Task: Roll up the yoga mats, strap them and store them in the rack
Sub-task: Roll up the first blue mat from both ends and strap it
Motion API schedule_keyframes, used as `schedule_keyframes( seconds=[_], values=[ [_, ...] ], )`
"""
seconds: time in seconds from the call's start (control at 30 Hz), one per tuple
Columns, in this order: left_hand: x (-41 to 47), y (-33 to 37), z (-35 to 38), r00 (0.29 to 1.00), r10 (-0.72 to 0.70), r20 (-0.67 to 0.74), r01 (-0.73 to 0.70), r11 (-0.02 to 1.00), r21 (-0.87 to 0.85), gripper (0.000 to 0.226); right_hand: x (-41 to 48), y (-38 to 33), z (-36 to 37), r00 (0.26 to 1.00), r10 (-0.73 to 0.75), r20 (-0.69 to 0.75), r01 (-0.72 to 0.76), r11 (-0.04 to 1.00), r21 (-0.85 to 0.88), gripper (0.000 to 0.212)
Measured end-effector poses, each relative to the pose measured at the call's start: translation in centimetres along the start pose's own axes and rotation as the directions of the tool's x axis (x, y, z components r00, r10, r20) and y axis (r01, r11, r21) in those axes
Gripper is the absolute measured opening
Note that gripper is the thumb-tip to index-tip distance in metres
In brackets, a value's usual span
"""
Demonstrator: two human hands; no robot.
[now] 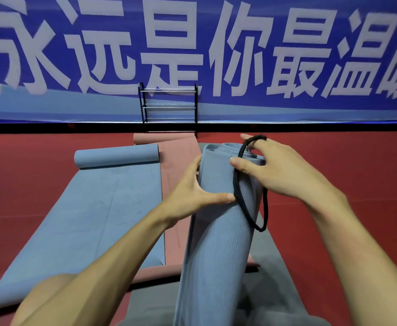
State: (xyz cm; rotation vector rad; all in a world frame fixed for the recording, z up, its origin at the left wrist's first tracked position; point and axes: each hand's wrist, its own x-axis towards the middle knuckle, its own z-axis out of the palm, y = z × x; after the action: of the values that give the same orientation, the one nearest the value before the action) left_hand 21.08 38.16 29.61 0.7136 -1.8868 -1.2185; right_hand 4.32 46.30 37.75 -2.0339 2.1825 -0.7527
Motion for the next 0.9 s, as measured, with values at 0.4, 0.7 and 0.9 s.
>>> schedule_keyframes(
  seconds=[0.4, 0.7, 0.9],
  values=[
    [0.9, 0.5, 0.7, 0.995, 0.009, 0.096, -0.031, 0.973, 0.231, 0.109, -0.6, -1.3, 1.3, 0.992, 0.010, -0.126, -0.042, 0.967, -0.252, 0.084],
    [0.2, 0.9, -1.3, 0.979, -0.003, 0.206, -0.084, 0.908, 0.411, 0.084, -1.3, 1.3, 0.1, 0.990, -0.013, -0.142, 0.015, 1.000, 0.014, 0.052],
    [-0.8, 1.7, 0.6, 0.978, 0.190, -0.085, -0.100, 0.787, 0.609, 0.052, -0.9, 3.1, 0.8, 0.977, -0.010, -0.214, 0.029, 0.996, 0.086, 0.044]
  ],
)
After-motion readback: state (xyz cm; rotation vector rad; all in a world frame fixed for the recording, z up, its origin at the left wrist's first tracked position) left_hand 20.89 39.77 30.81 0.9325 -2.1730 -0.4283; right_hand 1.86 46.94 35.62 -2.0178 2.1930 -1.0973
